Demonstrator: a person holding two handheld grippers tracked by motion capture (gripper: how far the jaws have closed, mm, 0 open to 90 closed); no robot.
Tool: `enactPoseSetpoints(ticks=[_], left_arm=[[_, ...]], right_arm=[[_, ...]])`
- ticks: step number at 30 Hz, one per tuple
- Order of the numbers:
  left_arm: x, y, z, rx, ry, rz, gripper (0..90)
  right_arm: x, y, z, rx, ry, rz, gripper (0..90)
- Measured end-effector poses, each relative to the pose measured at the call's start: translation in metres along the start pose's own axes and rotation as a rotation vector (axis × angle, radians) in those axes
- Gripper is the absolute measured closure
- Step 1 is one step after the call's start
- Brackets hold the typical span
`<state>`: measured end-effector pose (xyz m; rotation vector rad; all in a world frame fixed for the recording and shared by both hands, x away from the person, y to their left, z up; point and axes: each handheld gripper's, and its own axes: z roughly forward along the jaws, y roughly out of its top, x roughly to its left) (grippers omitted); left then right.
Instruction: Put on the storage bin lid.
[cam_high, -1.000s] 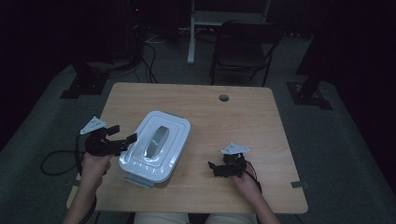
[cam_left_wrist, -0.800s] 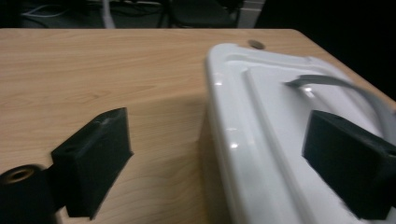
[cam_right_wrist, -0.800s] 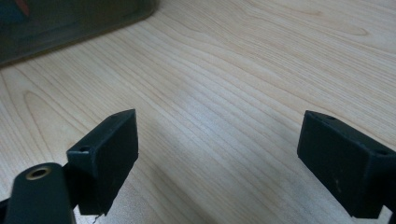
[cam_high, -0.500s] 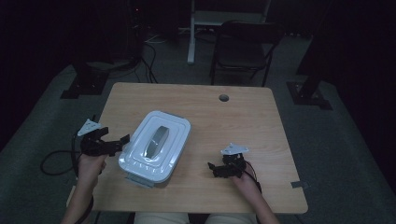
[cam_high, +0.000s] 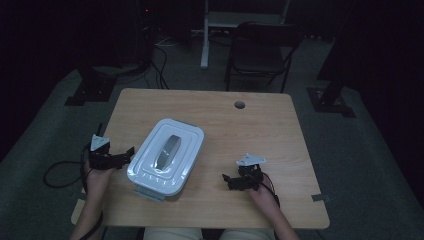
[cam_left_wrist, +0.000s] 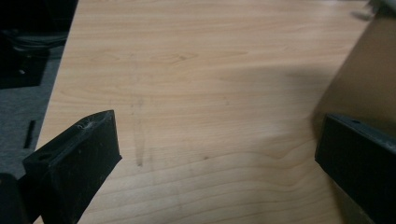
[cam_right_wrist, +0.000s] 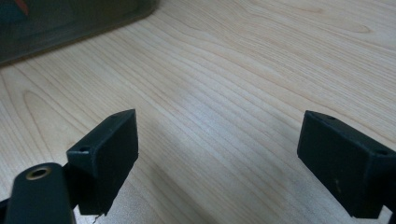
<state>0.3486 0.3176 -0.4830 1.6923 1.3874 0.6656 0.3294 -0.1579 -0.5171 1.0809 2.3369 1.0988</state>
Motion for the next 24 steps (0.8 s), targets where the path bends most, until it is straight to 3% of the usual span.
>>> enactPoseSetpoints(ticks=[4,8,12,20,24], left_arm=[[0.002,-0.006,0.007,0.008,0.015,-0.017,0.8],[-0.002,-0.009,0.015,0.041,0.014,-0.007,0.7],[-0.008,-0.011,0.021,0.042,-0.018,-0.002,0.7],[-0.023,-0.011,0.030,0.061,-0.042,0.031,0.7],[-0.026,-0.011,0.032,0.064,-0.044,0.017,0.8]], right_arm=[[0.001,0.001,0.000,-0.009,0.000,0.002,12.4],[0.001,0.004,0.000,-0.021,-0.001,0.008,12.4],[0.003,0.007,0.002,-0.038,-0.008,0.012,12.4],[0.009,0.016,0.009,-0.069,-0.011,0.026,12.4],[0.012,0.019,0.011,-0.070,-0.007,0.027,13.6]])
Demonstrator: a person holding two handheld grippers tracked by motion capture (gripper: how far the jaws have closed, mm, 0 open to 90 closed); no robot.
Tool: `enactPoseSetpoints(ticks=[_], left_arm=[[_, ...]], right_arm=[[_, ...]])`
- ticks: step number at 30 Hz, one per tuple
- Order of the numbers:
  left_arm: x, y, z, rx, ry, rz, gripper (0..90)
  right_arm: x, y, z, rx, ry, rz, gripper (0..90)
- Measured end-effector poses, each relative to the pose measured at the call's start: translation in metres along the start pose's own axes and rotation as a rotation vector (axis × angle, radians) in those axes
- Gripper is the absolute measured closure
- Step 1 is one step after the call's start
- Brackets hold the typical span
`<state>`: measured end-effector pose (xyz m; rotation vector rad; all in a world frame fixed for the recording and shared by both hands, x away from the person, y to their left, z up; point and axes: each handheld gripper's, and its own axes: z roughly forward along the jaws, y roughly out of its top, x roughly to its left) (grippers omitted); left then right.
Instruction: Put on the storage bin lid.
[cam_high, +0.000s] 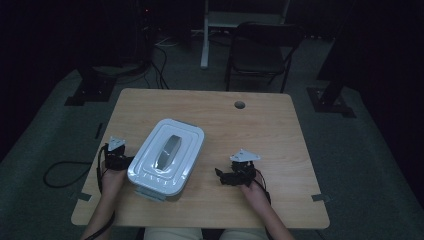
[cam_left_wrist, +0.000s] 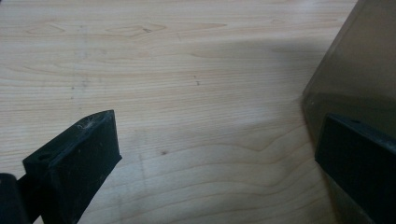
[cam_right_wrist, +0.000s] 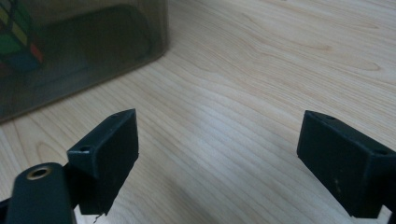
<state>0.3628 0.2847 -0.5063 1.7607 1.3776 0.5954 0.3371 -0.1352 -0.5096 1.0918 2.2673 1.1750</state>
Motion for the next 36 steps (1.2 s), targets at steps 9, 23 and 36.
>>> enactPoseSetpoints(ticks=[9,23,36], left_arm=[[-0.015,-0.003,0.000,0.018,-0.039,0.023,0.7],[-0.055,-0.007,0.005,0.057,-0.086,0.098,0.7],[-0.092,-0.007,0.009,0.084,-0.158,0.164,0.7]], right_arm=[[0.004,0.001,0.003,-0.004,0.008,0.007,13.6],[0.001,-0.001,0.001,-0.021,-0.011,0.028,13.5],[-0.015,-0.005,-0.010,-0.031,-0.022,0.051,13.6]])
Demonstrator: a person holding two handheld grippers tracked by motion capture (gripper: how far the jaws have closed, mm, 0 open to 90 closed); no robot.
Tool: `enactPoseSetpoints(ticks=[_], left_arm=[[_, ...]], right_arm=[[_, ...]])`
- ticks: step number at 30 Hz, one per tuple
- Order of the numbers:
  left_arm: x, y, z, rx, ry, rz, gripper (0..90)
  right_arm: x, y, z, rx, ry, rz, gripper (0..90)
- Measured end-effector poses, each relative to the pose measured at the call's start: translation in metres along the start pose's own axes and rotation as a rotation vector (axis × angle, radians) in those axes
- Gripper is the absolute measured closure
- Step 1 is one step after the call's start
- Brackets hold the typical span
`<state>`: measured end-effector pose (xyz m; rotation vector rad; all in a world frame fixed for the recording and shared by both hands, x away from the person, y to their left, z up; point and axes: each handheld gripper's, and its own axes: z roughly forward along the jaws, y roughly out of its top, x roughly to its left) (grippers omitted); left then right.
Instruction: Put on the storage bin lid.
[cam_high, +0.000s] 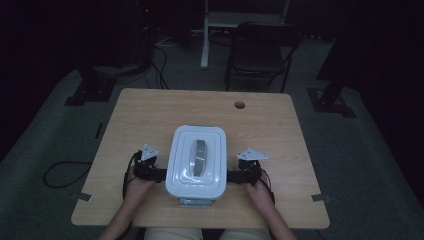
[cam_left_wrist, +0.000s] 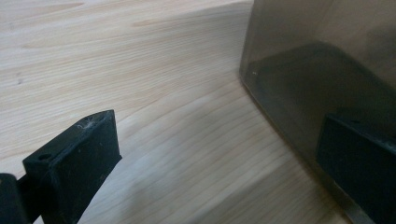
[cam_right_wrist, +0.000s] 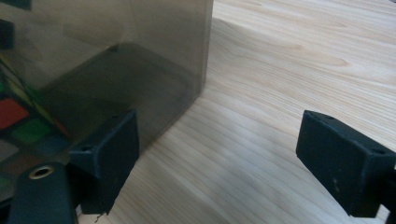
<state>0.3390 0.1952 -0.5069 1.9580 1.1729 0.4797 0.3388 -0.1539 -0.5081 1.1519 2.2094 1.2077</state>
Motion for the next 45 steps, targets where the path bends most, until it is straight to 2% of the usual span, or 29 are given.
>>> enactPoseSetpoints(ticks=[1,4,14,22,23,27,33,37,38,40,41,45], left_arm=[[-0.006,0.002,0.001,0.005,0.002,0.016,0.7],[-0.014,0.005,0.003,0.006,-0.016,0.028,0.8],[-0.032,0.015,0.010,0.022,-0.042,0.074,0.8],[-0.038,0.018,0.013,0.026,-0.055,0.064,0.7],[-0.044,0.020,0.013,0.028,-0.054,0.093,0.8],[-0.047,0.023,0.015,0.016,-0.067,0.082,0.7],[-0.047,0.024,0.019,0.009,-0.066,0.093,0.7],[-0.044,0.023,0.021,-0.003,-0.062,0.102,0.7],[-0.042,0.022,0.021,-0.004,-0.048,0.106,0.7],[-0.042,0.022,0.021,-0.004,-0.048,0.106,0.7],[-0.039,0.020,0.020,-0.007,-0.021,0.112,0.7],[-0.034,0.017,0.017,-0.003,-0.009,0.100,0.7]], right_arm=[[-0.003,-0.001,-0.002,0.007,-0.011,0.001,13.6],[-0.010,-0.004,-0.006,0.015,-0.017,0.010,13.6],[-0.027,-0.005,-0.017,0.014,-0.051,0.036,14.2],[-0.034,-0.009,-0.023,0.018,-0.055,0.047,14.2],[-0.036,-0.009,-0.024,0.016,-0.058,0.048,14.2],[-0.043,-0.011,-0.025,0.021,-0.060,0.055,14.2],[-0.045,-0.013,-0.027,0.023,-0.067,0.048,12.9],[-0.049,-0.016,-0.029,0.021,-0.092,0.051,12.9],[-0.053,-0.019,-0.031,0.025,-0.112,0.054,12.9],[-0.054,-0.020,-0.033,0.026,-0.116,0.053,12.9],[-0.054,-0.020,-0.033,0.026,-0.116,0.053,12.9],[-0.064,-0.026,-0.040,0.018,-0.143,0.084,12.9]])
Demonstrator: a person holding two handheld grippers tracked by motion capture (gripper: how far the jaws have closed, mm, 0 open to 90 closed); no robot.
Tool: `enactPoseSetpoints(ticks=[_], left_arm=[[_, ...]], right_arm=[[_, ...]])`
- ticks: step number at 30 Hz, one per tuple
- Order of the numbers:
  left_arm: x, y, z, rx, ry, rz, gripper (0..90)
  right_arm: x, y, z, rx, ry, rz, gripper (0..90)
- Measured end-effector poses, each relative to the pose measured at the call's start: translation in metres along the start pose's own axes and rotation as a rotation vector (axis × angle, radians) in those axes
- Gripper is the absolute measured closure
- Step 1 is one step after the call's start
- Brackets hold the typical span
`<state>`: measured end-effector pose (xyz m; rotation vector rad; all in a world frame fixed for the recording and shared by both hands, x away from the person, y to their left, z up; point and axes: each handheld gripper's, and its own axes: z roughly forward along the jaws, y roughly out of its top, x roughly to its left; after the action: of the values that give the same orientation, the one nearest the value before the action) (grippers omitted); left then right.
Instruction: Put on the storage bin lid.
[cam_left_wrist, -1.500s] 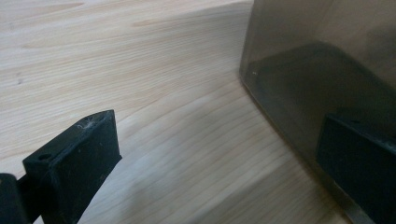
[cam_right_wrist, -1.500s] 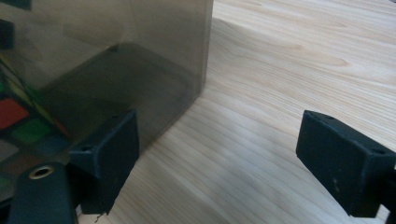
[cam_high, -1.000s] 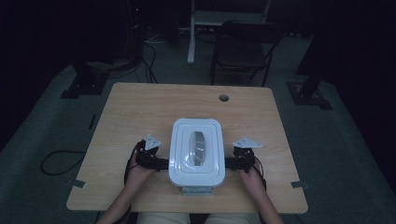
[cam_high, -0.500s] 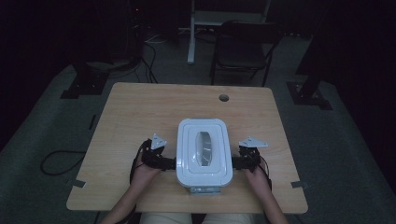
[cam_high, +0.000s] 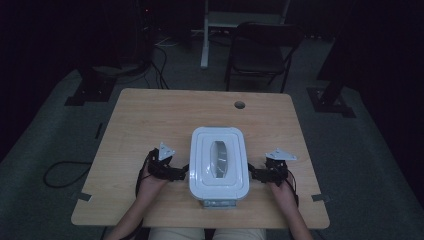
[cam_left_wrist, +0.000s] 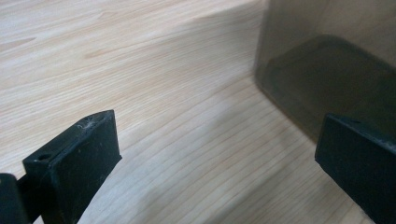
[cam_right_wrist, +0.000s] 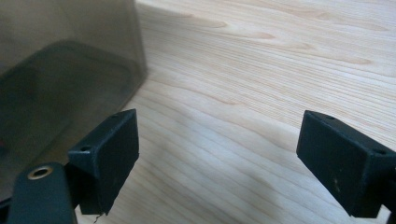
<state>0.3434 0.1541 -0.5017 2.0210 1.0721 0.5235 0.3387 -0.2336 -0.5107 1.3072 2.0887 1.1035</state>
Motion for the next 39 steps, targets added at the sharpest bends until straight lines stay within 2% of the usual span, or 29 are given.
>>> enactPoseSetpoints(ticks=[4,11,16,24,31,39], left_arm=[[0.004,-0.003,-0.003,0.010,0.014,-0.006,0.7],[0.015,-0.005,-0.007,0.002,0.015,-0.043,0.7],[0.021,-0.007,-0.010,-0.004,0.025,-0.058,0.7],[0.034,-0.011,-0.016,0.004,0.055,-0.083,0.7],[0.052,-0.015,-0.026,0.003,0.090,-0.113,0.8],[0.074,-0.027,-0.042,0.029,0.146,-0.151,0.7]], right_arm=[[0.000,0.000,-0.004,-0.008,-0.004,-0.007,13.0],[-0.002,-0.004,-0.012,-0.030,-0.021,-0.001,12.9],[-0.013,-0.008,-0.021,-0.056,-0.047,0.018,12.9],[-0.026,-0.013,-0.029,-0.060,-0.082,0.034,12.8],[-0.040,-0.016,-0.041,-0.067,-0.130,0.059,12.8],[-0.055,-0.028,-0.049,-0.057,-0.181,0.097,12.8]])
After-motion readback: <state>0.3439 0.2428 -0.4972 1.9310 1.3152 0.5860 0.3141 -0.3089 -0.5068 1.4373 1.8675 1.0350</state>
